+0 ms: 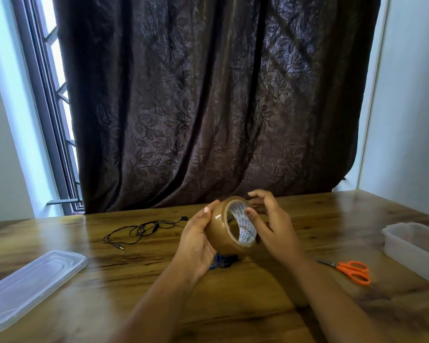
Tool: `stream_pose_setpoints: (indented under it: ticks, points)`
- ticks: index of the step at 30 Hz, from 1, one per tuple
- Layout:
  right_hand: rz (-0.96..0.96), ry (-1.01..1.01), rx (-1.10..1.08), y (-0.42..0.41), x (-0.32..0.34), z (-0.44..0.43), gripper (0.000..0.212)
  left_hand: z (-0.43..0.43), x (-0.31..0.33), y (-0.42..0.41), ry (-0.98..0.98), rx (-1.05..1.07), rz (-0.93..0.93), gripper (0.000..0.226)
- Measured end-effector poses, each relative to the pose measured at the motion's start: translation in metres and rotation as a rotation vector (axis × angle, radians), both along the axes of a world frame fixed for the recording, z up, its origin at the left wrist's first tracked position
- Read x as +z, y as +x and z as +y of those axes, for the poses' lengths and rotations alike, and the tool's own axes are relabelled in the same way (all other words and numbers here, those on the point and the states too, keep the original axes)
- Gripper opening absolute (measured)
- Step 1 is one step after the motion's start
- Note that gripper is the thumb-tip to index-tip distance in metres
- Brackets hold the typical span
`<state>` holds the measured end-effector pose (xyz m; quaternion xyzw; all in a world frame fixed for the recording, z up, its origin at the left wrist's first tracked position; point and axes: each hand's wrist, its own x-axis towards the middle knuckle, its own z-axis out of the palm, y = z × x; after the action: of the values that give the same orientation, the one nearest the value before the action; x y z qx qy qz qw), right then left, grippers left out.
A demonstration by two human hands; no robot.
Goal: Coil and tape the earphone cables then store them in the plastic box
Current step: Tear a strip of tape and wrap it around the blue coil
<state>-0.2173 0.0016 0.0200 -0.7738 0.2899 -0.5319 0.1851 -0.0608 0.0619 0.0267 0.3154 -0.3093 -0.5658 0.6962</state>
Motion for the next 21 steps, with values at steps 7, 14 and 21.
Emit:
stream_pose_setpoints:
  ticks: [7,14,21]
  points:
    - [0.043,0.074,0.058,0.004,-0.014,-0.013,0.048,0.001,0.004,-0.002,-0.078,-0.137,-0.076,0.056]
    - [-0.015,0.099,-0.006,0.002,-0.013,-0.017,0.043,0.0,0.002,0.0,-0.156,-0.206,-0.227,0.063]
    - [0.023,-0.053,-0.056,0.0,-0.013,-0.019,0.036,-0.001,-0.002,-0.004,-0.144,-0.152,-0.213,0.044]
